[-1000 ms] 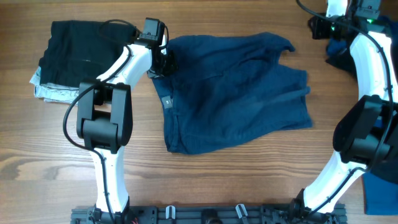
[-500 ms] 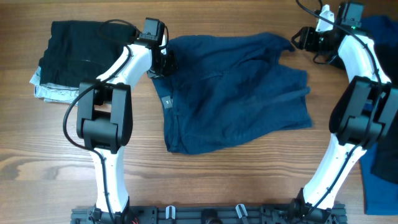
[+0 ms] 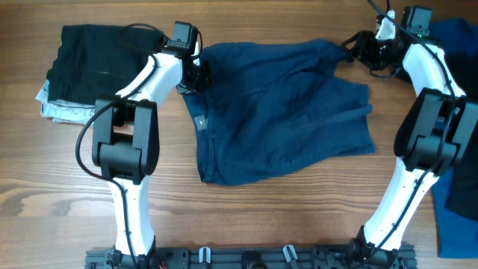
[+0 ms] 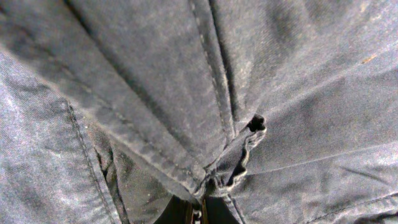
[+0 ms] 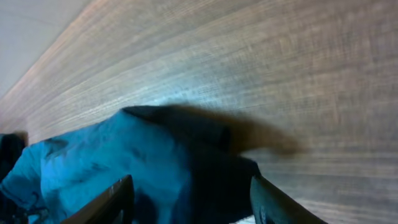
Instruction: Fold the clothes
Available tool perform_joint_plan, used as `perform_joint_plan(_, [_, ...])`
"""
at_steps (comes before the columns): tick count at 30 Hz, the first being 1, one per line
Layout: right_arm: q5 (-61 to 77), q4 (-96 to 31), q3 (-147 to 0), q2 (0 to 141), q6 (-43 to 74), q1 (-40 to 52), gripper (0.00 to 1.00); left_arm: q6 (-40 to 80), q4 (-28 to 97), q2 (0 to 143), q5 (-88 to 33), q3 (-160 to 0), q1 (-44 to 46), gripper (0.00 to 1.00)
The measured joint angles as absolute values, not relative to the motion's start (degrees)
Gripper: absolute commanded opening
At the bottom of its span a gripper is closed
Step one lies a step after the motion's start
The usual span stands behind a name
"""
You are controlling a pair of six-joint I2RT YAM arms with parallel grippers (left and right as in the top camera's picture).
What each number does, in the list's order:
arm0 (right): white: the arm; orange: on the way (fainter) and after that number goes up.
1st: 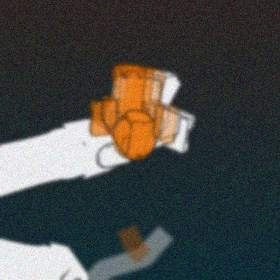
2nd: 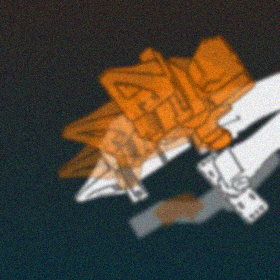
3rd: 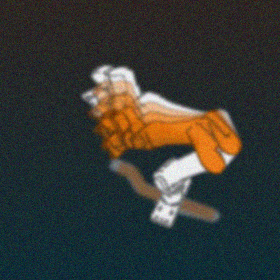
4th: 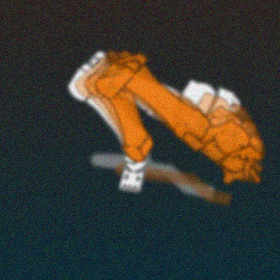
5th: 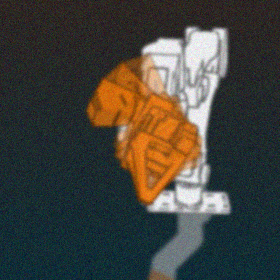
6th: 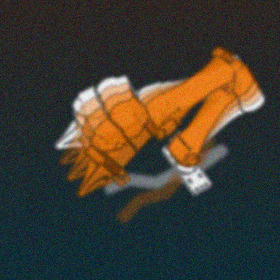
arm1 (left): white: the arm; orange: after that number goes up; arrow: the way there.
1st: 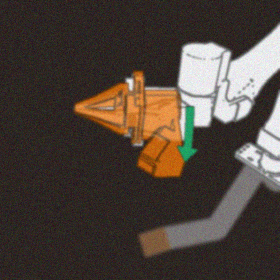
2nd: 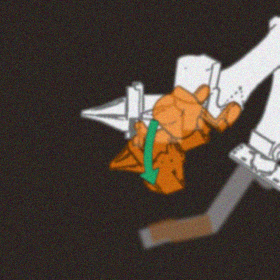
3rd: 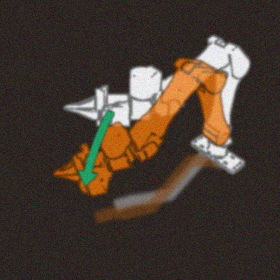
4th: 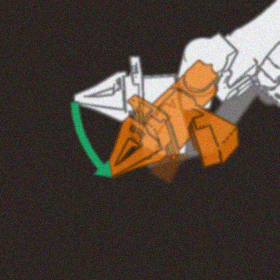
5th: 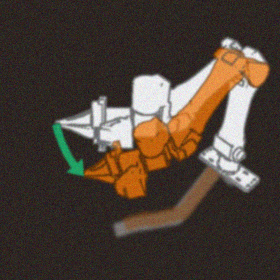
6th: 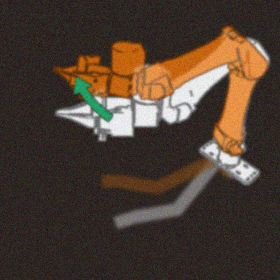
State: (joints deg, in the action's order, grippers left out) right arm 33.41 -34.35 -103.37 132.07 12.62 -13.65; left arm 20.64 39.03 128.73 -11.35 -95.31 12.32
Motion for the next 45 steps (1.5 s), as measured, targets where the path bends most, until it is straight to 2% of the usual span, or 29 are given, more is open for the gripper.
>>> perform_joint_plan(4, [33.4, -36.1, -103.3, 132.1, 12.8, -13.6, 0.63, 20.6, 39.0, 128.7, -11.4, -95.3, 12.3, 0.04])
perform_joint_plan(5, [33.4, -36.1, -103.3, 132.1, 12.8, -13.6, 0.59, 20.6, 39.0, 128.7, -11.4, -95.3, 12.3, 0.04])
perform_joint_plan(8, [33.4, -36.2, -103.2, 132.1, 13.3, -13.6, 0.41, 20.6, 39.0, 128.7, -11.4, -95.3, 12.3, 0.04])
perform_joint_plan(9, [33.4, -36.2, -103.2, 132.1, 13.5, -13.6, 0.4, 20.6, 39.0, 128.7, -11.4, -95.3, 12.3, 0.04])
perform_joint_plan(10, [33.4, -36.2, -103.2, 132.1, 13.3, -13.6, 0.41, 20.6, 39.0, 128.7, -11.4, -95.3, 12.3, 0.04])
perform_joint_plan(11, [33.4, -36.2, -103.2, 132.1, 13.7, -13.6, 0.6, 20.6, 39.0, 128.7, -11.4, -95.3, 12.3, 0.04])
perform_joint_plan(12, [33.4, -36.2, -103.2, 132.1, 13.7, -13.6, 0.66, 20.6, 39.0, 128.7, -11.4, -95.3, 12.3, 0.04])
perform_joint_plan(18, [31.0, -36.9, -103.1, 132.1, 14.5, -13.6, 0.75, 20.6, 38.8, 128.7, -11.4, -95.3, 12.3, 0.04])
perform_joint_plan(22, [30.2, -36.3, -101.8, 132.1, 15.2, -13.6, 0.76, 20.6, 38.7, 128.7, -11.4, -95.3, 12.3, 0.04])
perform_joint_plan(31, [29.8, -31.7, -100.9, 133.0, 20.5, -11.4, 0.65, 20.6, 38.7, 128.7, -11.4, -95.3, 12.3, 0.04])
perform_joint_plan(33, [29.8, -30.9, -100.8, 133.3, 22.1, -10.8, 0.55, 20.6, 38.7, 128.7, -11.4, -95.3, 12.3, 0.04])
perform_joint_plan(34, [29.8, -30.4, -100.7, 133.4, 23.0, -10.6, 0.45, 20.6, 38.7, 128.7, -11.4, -95.3, 12.3, 0.04])
perform_joint_plan(36, [29.8, -29.7, -100.7, 133.5, 24.1, -10.5, 0.14, 20.6, 38.6, 128.7, -11.4, -95.3, 12.3, 0.04])
perform_joint_plan(37, [29.7, -29.4, -100.7, 133.5, 24.3, -10.5, 0.04, 20.6, 38.6, 128.7, -11.4, -95.3, 12.3, 0.04])
perform_joint_plan(45, [31.1, -17.0, -100.4, 134.0, 20.6, -10.0, 0.04, 20.6, 38.1, 128.7, -11.6, -95.3, 12.4, 0.04])
